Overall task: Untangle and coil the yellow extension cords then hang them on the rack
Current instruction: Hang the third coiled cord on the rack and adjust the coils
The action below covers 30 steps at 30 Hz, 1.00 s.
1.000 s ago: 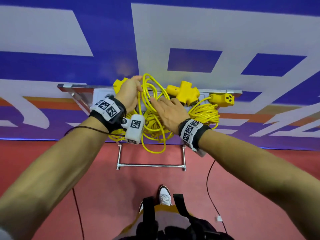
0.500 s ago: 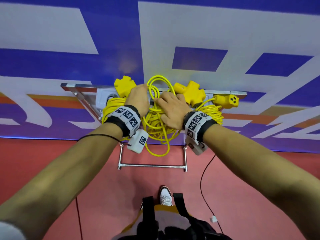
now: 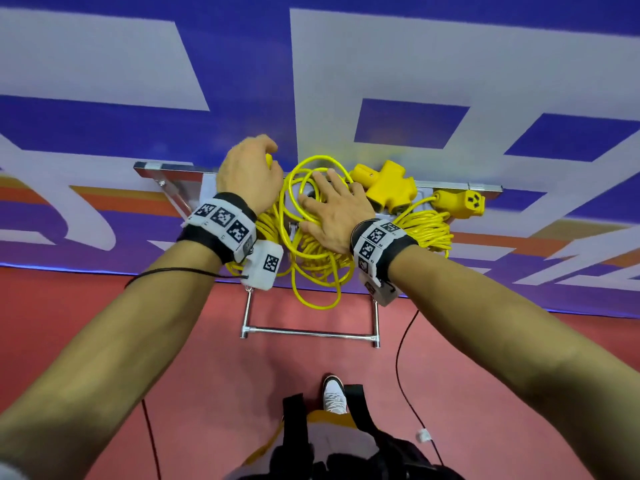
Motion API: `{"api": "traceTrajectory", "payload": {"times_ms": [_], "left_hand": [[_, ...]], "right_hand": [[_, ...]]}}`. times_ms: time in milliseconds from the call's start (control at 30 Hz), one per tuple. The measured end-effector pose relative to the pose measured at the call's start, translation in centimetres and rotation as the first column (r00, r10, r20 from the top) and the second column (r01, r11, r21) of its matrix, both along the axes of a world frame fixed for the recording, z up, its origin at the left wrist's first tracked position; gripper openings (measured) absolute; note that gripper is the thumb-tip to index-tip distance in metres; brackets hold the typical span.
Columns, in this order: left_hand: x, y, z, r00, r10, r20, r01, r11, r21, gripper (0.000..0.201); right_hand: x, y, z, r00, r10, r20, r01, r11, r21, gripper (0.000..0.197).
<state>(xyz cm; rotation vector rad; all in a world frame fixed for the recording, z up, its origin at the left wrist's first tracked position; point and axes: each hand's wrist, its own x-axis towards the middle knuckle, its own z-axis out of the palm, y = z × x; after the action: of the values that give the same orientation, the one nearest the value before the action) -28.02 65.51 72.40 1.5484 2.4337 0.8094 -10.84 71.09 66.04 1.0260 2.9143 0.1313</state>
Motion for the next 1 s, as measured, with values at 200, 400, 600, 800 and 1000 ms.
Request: {"api": "traceTrajectory", "payload": {"times_ms": [200, 400, 600, 800, 1000], "left_hand": [[-1.4, -0.1, -1.7, 0.970, 0.145, 0.195, -0.087, 0.956, -0.279, 0.074], [-2.4, -1.0, -0.9, 0.962, 0.105, 0.252, -0.130, 0.988, 0.082, 0.072], [-1.9, -0.5, -0.4, 0.946, -0.190, 0.261, 0.093, 0.935, 0.342, 0.072], [-0.7, 0.3, -2.1, 0.964, -0.162, 0.211, 0.168, 0.986, -0.011, 0.060], [-0.3, 0.5, -3.2, 0.963, -0.196, 0.186, 0.202, 0.979, -0.013, 0.066]], "right_hand": [[-0.6, 0.2, 0.6, 1.000, -0.022, 0.005, 0.022, 1.000, -0.006, 0.055], [-0.9, 0.8, 1.1, 1.000, 0.010, 0.026, -0.011, 0.999, 0.039, 0.056], [-2.4, 1.3, 1.4, 0.997, 0.049, 0.058, -0.049, 0.999, -0.011, 0.060], [-2.1, 2.4, 1.6, 0.997, 0.065, -0.046, -0.071, 0.987, -0.145, 0.082], [1.0, 0.9, 0.7, 0.897, 0.036, -0.440, -0.094, 0.989, -0.112, 0.077]]}}
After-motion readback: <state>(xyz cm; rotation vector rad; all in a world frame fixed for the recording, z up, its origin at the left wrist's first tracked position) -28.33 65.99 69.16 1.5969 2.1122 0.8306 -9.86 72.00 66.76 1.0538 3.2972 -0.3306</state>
